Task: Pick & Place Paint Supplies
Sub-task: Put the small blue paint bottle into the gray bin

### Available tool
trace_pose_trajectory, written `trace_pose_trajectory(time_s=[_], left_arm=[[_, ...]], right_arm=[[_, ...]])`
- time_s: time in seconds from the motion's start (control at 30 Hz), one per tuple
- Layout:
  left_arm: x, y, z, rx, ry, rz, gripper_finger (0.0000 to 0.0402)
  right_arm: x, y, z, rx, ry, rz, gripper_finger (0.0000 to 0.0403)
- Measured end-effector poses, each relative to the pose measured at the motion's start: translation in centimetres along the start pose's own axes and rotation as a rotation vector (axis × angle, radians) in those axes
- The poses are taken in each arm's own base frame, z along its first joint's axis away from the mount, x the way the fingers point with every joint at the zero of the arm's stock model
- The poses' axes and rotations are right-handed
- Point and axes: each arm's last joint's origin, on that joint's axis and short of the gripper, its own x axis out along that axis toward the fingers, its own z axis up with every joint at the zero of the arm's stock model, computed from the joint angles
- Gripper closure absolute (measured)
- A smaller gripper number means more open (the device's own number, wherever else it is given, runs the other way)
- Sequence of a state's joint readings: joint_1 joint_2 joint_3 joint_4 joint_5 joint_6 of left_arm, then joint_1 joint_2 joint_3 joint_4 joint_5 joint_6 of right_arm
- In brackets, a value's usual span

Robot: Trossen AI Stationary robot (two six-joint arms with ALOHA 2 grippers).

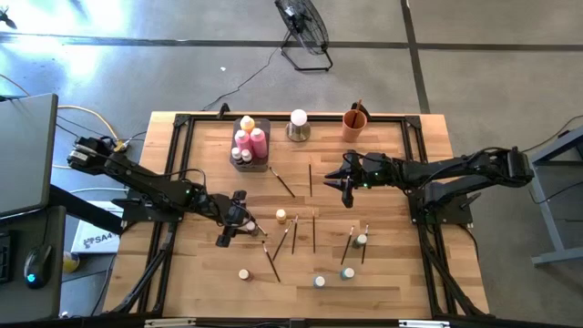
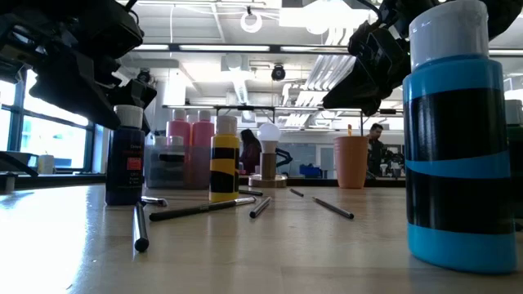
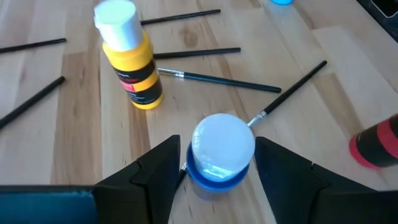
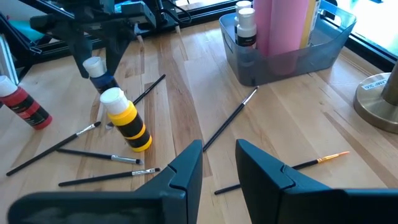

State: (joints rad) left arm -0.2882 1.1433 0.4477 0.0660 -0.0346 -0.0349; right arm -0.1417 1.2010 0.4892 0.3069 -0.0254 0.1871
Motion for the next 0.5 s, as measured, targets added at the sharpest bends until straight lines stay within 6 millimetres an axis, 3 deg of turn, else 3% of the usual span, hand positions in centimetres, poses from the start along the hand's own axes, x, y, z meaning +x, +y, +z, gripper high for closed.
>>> trace_pose_trajectory(time_s=[0.5], left_arm=[[0.14, 0.0, 0.05, 0.002, -0.007, 0.001, 0.0199]], right_arm=[[0.0, -0.01, -0.02, 0.0, 0.003, -0.001, 0.0312]])
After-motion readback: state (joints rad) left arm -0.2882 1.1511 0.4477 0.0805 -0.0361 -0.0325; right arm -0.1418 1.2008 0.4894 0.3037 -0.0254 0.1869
